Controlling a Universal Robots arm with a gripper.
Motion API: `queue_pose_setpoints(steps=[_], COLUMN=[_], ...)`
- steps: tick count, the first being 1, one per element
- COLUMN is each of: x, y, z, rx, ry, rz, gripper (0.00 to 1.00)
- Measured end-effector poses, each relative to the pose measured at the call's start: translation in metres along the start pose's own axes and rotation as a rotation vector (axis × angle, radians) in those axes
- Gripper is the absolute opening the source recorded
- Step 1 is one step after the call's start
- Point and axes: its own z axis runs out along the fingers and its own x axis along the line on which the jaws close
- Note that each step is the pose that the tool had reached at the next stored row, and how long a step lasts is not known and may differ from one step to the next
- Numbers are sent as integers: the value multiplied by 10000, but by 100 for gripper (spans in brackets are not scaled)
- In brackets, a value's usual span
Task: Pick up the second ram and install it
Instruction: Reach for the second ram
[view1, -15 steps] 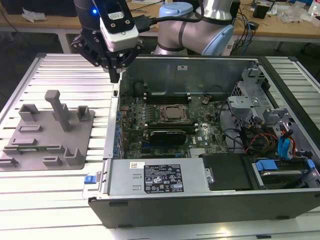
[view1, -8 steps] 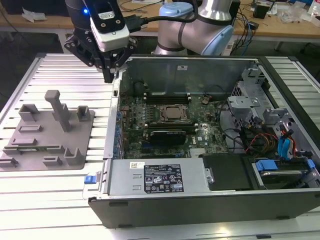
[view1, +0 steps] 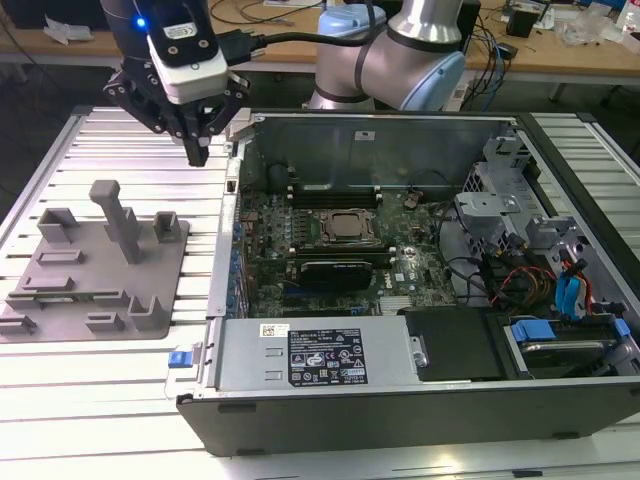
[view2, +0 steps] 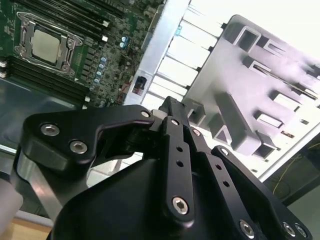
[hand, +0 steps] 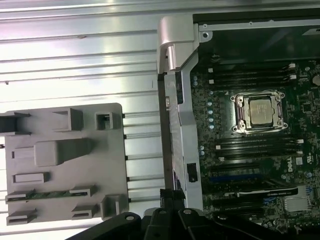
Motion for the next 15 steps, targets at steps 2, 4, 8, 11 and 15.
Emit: queue_pose_setpoints(steps=[2, 4, 8, 11, 15], x=[41, 69, 149, 191, 295], y=[-3, -5, -11, -14, -22], z=[-1, -2, -4, -5, -6], rx=[0, 0, 0, 0, -2], ry=[0, 0, -1, -2, -13], rz=[0, 0, -1, 0, -1], gripper=[8, 8, 8, 8, 8])
